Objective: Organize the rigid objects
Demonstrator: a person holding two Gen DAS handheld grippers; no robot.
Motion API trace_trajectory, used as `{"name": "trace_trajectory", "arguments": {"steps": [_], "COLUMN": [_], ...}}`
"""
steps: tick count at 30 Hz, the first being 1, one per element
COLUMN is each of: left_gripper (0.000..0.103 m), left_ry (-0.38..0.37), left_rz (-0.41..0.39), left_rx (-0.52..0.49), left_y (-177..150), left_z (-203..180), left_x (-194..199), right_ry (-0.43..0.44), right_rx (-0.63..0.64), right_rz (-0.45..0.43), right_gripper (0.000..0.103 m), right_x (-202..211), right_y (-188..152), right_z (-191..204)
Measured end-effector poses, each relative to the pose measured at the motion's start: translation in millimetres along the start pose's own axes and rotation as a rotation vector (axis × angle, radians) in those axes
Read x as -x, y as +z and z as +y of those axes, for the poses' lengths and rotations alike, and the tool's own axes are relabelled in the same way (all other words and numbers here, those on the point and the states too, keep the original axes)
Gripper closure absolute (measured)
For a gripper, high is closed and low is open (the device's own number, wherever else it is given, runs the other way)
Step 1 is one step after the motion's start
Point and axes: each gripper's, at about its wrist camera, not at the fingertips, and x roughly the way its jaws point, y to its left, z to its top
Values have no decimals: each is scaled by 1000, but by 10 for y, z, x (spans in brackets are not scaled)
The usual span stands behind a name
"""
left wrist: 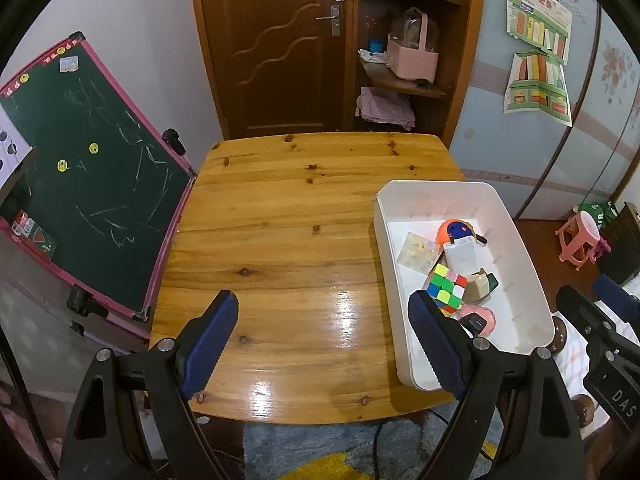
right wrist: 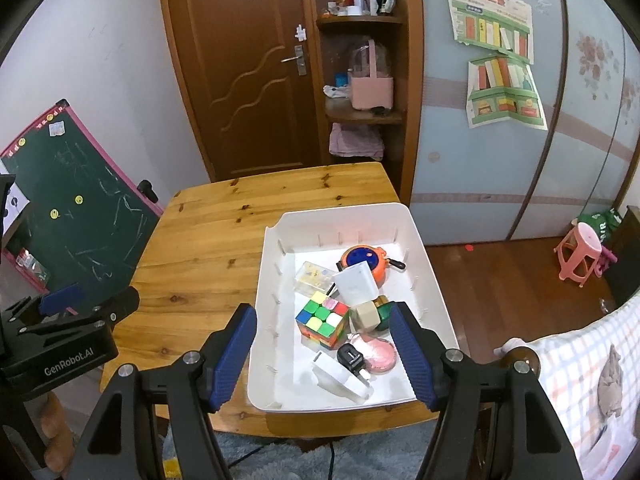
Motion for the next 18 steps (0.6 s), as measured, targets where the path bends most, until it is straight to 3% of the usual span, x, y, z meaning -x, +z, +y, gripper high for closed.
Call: {"name": "trace_trajectory", "arguments": {"steps": [18], "left_gripper": [14], "left_ry": [-1], "left_rz": [19], "left_rx": [18], "left_y": [-13], "left_z": [65], "left_x": [-69], "right_ry": [6], "right_rx": [19], "right_rz": [17], "right_gripper": [34], "right_x": [-58], "right_y": [-23], "right_z": [65]}}
